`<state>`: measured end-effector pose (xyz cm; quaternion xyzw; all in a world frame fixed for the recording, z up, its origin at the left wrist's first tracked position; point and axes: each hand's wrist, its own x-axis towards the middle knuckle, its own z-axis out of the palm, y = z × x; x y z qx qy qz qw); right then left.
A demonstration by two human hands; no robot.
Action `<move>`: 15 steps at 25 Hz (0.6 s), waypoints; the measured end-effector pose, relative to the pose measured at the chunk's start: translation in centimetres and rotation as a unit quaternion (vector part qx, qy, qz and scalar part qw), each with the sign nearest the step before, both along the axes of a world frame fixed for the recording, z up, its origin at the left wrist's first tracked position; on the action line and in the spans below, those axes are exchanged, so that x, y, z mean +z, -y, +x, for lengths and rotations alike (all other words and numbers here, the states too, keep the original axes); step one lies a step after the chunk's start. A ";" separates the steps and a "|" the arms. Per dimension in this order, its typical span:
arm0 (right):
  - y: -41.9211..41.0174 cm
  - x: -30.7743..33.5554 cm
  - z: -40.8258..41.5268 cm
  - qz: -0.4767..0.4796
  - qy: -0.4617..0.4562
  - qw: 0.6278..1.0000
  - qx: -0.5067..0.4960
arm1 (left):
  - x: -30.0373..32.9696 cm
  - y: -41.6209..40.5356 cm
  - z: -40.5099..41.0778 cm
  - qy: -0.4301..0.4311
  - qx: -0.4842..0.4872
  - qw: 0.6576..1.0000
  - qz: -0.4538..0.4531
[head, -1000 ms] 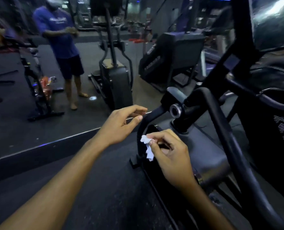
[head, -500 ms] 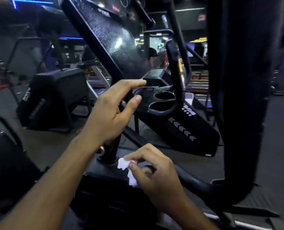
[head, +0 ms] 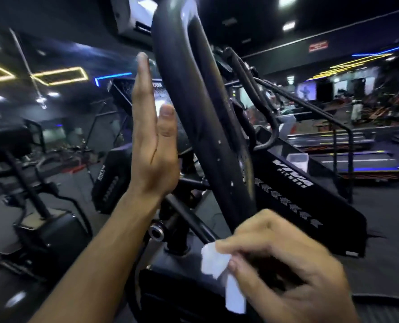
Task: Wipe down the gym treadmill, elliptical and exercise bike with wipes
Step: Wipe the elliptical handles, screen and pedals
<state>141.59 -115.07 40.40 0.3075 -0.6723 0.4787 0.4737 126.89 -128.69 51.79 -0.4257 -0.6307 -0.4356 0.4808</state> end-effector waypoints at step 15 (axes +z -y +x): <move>-8.2 16.3 -18.6 0.107 -0.177 0.963 -0.174 | 0.3 -3.9 3.2 -0.002 0.104 0.994 0.010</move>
